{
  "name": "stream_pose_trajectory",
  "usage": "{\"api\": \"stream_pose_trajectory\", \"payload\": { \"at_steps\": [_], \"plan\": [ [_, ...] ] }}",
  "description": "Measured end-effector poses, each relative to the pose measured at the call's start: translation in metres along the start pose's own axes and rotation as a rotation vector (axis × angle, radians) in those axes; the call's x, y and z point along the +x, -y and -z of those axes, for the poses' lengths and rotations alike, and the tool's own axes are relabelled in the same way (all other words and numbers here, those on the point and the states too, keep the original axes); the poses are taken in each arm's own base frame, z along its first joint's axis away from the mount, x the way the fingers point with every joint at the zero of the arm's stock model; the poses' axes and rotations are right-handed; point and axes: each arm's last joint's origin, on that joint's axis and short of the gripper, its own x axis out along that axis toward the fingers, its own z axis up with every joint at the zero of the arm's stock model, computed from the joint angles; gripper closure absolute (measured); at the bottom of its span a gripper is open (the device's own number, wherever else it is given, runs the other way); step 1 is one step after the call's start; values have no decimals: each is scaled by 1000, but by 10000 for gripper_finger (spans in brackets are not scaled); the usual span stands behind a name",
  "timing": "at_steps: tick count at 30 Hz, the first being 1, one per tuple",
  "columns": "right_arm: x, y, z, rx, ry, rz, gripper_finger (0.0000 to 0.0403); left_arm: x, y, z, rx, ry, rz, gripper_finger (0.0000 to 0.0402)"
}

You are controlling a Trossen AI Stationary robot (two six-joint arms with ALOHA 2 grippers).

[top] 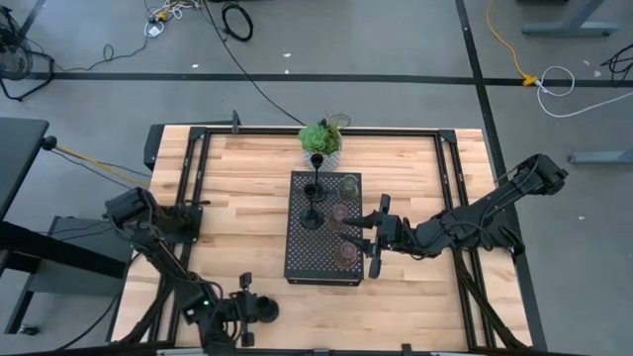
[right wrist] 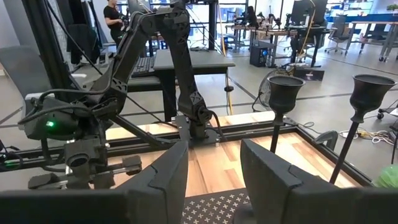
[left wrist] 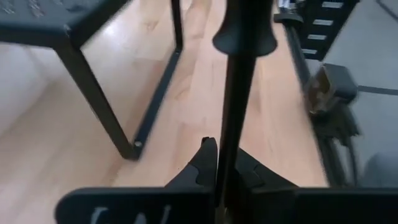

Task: Pick & Place candle stick holders
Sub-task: Align the black candle holder with the black candle holders on the shelf

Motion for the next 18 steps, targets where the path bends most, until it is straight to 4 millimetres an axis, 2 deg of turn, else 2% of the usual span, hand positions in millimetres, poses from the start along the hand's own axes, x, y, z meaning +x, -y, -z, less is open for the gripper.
{"api": "stream_pose_trajectory", "payload": {
  "at_steps": [2, 4, 7, 11, 15, 18],
  "plan": [
    [0, 0, 0, -1, -2, 0, 257, 2, 0, -6, 30, 8, -9, 393],
    [0, 0, 1, -4, -6, 1, 257, 1, 3, -21, 47, 28, 2, 394],
    [0, 0, 1, -4, -6, 1, 257, -9, 8, -51, 64, 72, 37, 394],
    [0, 0, 1, -4, -6, -4, 257, -33, 11, -99, 90, 125, 121, 394],
    [0, 0, 1, -4, -7, -6, 257, -57, 1, -143, 186, 184, 105, 394],
    [0, 0, 1, -3, -6, -9, 257, -57, -19, -173, 244, 217, 16, 394]
  ]
}}
